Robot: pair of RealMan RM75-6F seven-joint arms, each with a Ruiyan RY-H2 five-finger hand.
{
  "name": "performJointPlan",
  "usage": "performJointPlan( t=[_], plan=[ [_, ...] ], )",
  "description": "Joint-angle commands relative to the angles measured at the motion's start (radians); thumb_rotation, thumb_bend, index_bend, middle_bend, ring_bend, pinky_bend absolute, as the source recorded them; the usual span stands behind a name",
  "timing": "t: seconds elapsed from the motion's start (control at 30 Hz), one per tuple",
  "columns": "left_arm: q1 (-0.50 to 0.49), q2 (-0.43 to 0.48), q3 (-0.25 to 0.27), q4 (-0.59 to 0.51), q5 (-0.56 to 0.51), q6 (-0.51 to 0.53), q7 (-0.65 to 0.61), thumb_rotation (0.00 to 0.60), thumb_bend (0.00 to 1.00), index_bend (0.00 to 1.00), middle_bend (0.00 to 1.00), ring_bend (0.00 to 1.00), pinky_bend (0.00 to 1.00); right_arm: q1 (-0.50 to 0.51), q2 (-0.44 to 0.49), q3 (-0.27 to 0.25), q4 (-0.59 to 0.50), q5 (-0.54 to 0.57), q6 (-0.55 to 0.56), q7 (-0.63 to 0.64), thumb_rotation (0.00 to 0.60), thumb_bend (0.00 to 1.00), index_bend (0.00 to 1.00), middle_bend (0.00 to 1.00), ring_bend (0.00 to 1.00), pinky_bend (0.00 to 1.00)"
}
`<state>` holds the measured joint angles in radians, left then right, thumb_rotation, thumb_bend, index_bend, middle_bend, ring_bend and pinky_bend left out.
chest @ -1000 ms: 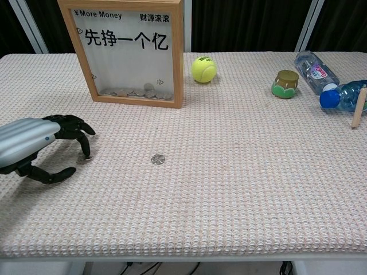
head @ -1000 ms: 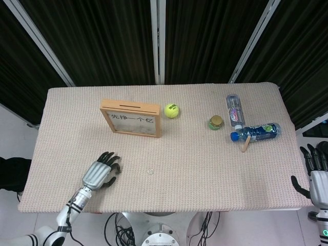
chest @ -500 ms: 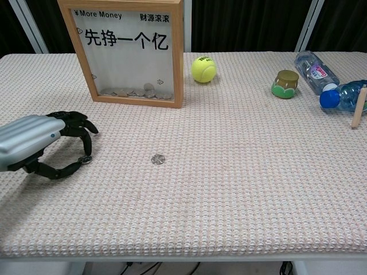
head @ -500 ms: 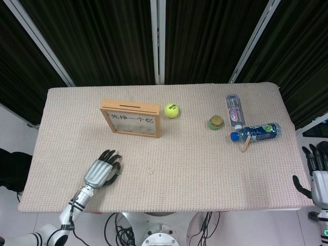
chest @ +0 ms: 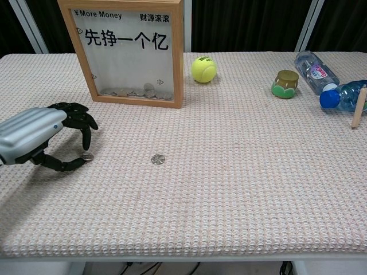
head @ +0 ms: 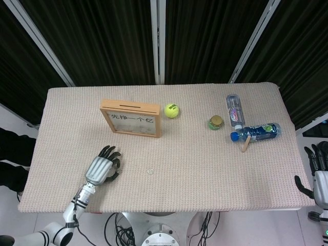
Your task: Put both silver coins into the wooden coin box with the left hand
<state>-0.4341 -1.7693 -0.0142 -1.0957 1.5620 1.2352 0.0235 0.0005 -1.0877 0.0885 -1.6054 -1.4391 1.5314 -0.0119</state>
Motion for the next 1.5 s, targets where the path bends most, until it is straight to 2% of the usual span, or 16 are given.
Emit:
performJointPlan(
  t=[0.03,0.53,0.9,1.1,1.23,1.5],
  plan=[
    [-0.001,-0.006,0.002,0.011,0.003,0.002,-0.012,0.6,0.31,0.55,0.26,0.08,0.11,0.0,-0.001,0.0,0.003,0.002,-0.003,0.001,0.6,0.28,0.0,0.0,0.0,0.0],
    [-0.013,-0.006,0.017,0.019,0.024,0.007,-0.09,0.6,0.34,0.56,0.26,0.08,0.11,0.002,-0.003,0.001,0.006,0.007,-0.01,0.001,0.6,0.28,0.0,0.0,0.0,0.0],
    [-0.015,-0.003,0.016,0.014,0.01,-0.005,-0.091,0.6,0.45,0.59,0.26,0.08,0.11,0.003,-0.003,0.001,0.008,0.012,-0.017,0.004,0.6,0.28,0.0,0.0,0.0,0.0],
    [-0.014,0.016,0.008,-0.025,0.01,0.011,-0.093,0.6,0.51,0.63,0.26,0.08,0.11,0.001,0.0,0.004,0.009,0.011,-0.011,0.011,0.6,0.28,0.0,0.0,0.0,0.0],
    [-0.007,0.08,-0.009,-0.11,0.017,0.056,-0.08,0.6,0.51,0.63,0.26,0.08,0.11,0.001,0.005,0.006,0.007,0.011,-0.007,0.012,0.6,0.28,0.0,0.0,0.0,0.0],
    [0.026,0.352,-0.1,-0.42,-0.065,0.117,0.003,0.6,0.51,0.63,0.26,0.08,0.11,0.004,0.011,0.012,-0.004,0.006,0.0,0.008,0.6,0.28,0.0,0.0,0.0,0.0]
  ],
)
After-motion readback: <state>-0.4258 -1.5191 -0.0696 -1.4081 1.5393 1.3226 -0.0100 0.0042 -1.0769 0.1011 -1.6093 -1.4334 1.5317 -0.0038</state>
